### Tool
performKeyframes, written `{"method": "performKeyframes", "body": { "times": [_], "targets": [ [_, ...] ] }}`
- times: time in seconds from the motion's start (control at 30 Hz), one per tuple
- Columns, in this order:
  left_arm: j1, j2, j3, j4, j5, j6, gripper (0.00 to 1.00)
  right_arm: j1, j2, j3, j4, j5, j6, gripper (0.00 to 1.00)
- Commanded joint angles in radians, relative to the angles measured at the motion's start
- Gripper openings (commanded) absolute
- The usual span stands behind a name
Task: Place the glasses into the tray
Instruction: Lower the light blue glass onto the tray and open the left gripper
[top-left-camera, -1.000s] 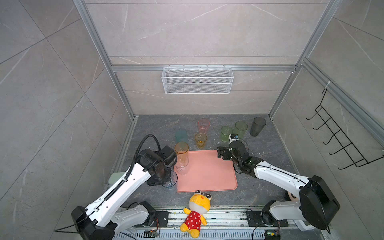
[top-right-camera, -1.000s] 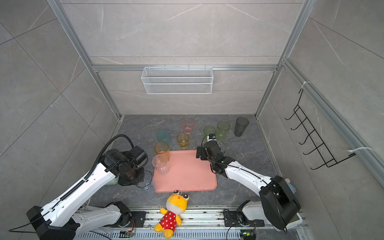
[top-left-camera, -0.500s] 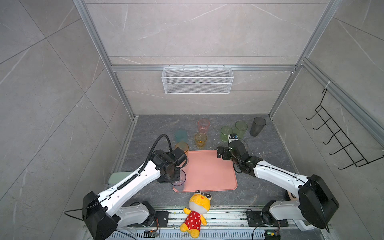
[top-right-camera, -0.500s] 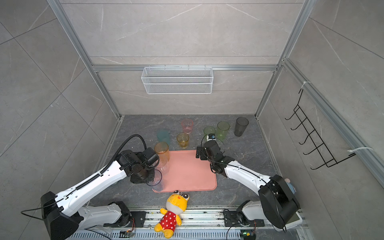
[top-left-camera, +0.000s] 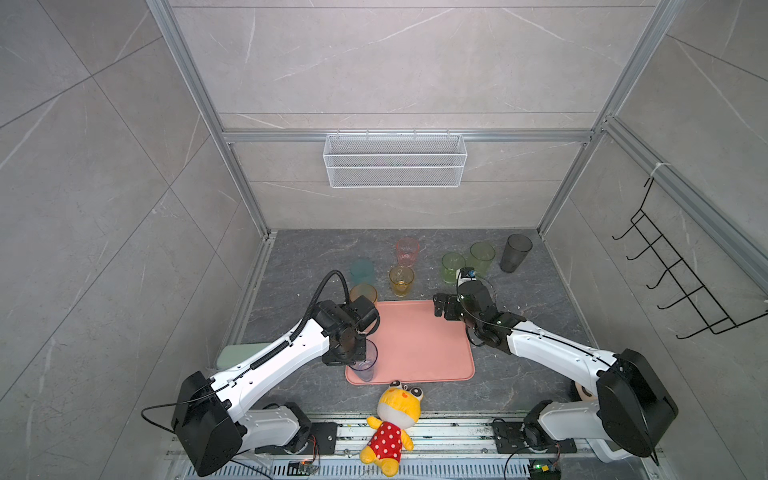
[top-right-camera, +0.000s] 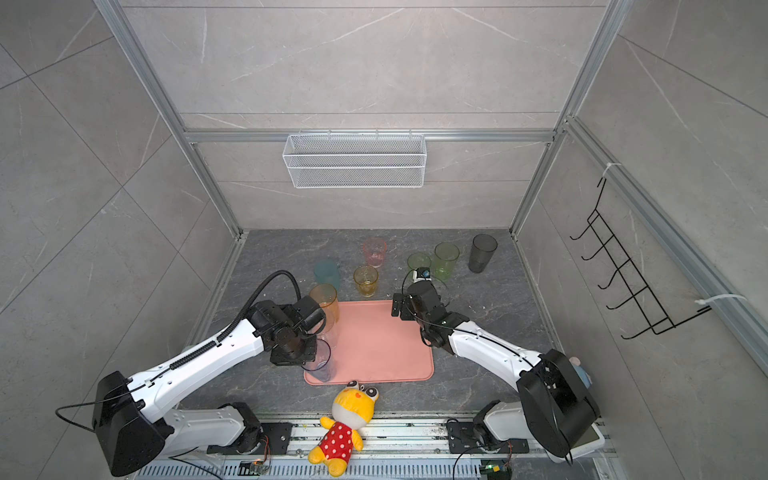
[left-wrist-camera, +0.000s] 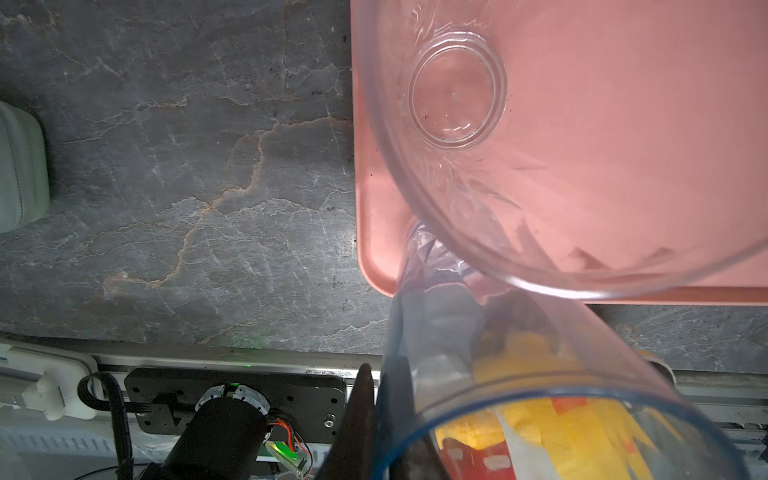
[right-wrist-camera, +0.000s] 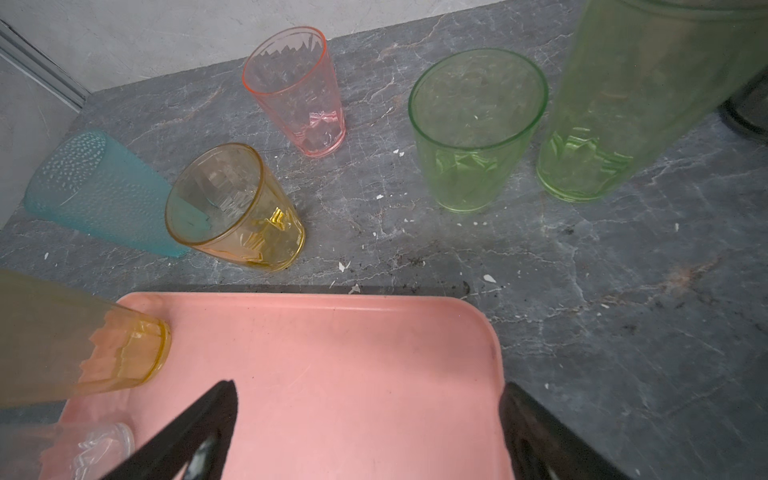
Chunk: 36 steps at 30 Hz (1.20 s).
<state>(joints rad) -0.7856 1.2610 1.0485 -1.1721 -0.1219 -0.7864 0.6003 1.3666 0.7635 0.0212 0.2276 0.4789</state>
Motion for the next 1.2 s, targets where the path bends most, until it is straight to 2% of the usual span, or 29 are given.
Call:
{"method": "performKeyframes", "body": {
  "times": [0.0,0.27,0.57,0.9,1.17],
  "targets": [
    [-0.005,0.014,0.006,0.0,0.013,-0.006,0.0,0.005,0.014,0.03,-0.015,-0.008,-0.006,0.99],
    [-0.004,0.033,0.017,-0.011,0.008,0.002,0.0,0.004,0.02,0.034,-0.019,-0.01,-0.005,0.99],
    [-0.005,0.057,0.05,-0.022,-0.013,0.002,0.1,0.004,0.028,0.042,-0.025,-0.013,-0.004,0.99],
    [-0.004,0.061,0.06,-0.029,-0.037,-0.002,0.11,0.004,0.031,0.043,-0.028,-0.013,-0.004,0.99],
    [-0.005,0.066,0.08,-0.04,-0.048,-0.011,0.3,0.004,0.033,0.046,-0.032,-0.016,-0.005,0.99]
  ]
}}
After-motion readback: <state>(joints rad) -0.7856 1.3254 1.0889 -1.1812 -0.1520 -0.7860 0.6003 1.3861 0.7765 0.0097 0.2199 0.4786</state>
